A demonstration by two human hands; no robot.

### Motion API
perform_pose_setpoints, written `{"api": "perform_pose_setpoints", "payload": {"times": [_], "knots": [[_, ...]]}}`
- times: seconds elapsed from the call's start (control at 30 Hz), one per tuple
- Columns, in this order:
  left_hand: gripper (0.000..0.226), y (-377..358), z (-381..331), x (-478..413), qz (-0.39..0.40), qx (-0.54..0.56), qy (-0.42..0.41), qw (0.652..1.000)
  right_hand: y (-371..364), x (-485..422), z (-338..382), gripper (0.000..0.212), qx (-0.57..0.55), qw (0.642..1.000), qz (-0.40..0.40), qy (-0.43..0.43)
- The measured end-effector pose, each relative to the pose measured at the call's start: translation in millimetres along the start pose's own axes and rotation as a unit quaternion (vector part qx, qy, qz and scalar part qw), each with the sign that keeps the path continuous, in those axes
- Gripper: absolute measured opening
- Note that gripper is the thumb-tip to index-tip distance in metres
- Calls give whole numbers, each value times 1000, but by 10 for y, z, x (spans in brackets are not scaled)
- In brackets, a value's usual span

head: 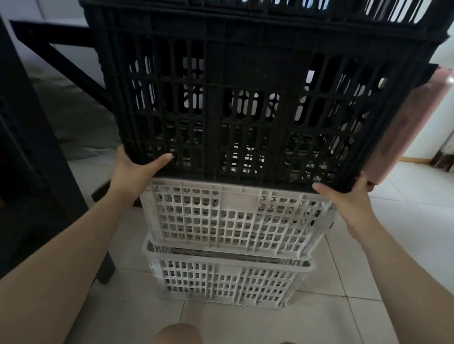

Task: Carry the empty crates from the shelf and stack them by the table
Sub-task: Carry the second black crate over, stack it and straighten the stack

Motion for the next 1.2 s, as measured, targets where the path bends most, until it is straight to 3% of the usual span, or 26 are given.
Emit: {"api": "perform_pose_setpoints", "payload": {"times": [0.13, 0.27, 0.47, 0.67, 0.83, 1.0, 1.2], "knots": [[106, -30, 79, 28, 16, 11, -8, 1000, 0, 11, -52, 134, 42, 999, 18, 23], [115, 21, 104, 17, 56, -54, -45, 996, -3, 8, -109, 130, 40, 999, -16, 33], [107, 11, 102, 63, 36, -49, -59, 996, 13, 13, -121, 120, 58, 996, -43, 46], [94, 31, 46, 37, 50, -15, -58, 997, 11, -46, -154, 123, 4, 1000, 1, 28], [68, 25, 9, -48, 91, 21, -60, 994, 13, -104, -157, 102, -40, 999, -31, 13], [80, 60, 68, -109, 55, -21, -23, 998, -40, -98, -238, 77, -58, 995, -74, 26], [87, 55, 73, -122, 26, -28, -16, 999, -53, -93, -247, 82, -37, 995, -83, 45]]}}
Point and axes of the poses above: each hand's wrist, its own x-axis away from the middle knuckle, its own y-axis out of the back of the hand, z = x × y, the point moved 1 cm from there along -x, towards the middle knuckle, and after that the axes turned 4 degrees about y, right-handed, at the moved point
